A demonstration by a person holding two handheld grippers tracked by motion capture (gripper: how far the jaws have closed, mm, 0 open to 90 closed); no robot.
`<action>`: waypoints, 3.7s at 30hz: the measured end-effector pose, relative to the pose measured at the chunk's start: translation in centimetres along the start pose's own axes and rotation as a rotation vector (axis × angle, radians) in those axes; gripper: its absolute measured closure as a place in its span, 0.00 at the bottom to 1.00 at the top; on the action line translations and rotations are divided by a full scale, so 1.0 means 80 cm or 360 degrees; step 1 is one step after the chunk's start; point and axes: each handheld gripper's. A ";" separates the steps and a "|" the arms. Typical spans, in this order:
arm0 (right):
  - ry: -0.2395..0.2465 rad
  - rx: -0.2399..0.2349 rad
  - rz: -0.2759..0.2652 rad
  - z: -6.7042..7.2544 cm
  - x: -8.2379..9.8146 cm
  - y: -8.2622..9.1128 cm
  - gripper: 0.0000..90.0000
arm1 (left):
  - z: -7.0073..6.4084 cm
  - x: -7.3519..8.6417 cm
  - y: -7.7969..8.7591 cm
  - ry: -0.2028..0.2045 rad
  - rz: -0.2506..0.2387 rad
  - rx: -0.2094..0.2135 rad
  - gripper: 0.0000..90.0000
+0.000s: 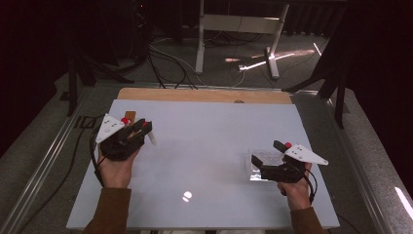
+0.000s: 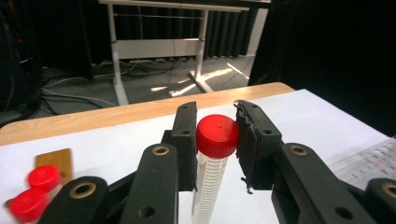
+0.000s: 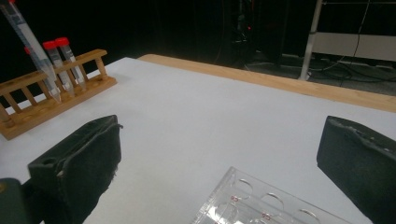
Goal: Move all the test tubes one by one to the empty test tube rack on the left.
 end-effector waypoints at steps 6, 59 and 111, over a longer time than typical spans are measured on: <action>0.0000 0.0001 0.0000 -0.001 0.001 0.000 0.00 | 0.010 0.002 0.006 -0.0011 0.0019 -0.0055 0.79; -0.0012 0.0003 -0.0009 -0.003 0.001 0.003 0.00 | 0.066 0.045 0.047 0.0041 0.0091 -0.0342 0.79; 0.0075 0.0234 -0.0038 -0.020 -0.001 0.015 0.00 | 0.061 0.075 0.032 0.0138 0.0002 -0.0356 0.17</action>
Point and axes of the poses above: each handheld gripper's, and its own axes: y roughly backward along the jaws, x roughly out of its underside, z roughly to its left, and after that the axes turned 1 degree about x, right-handed
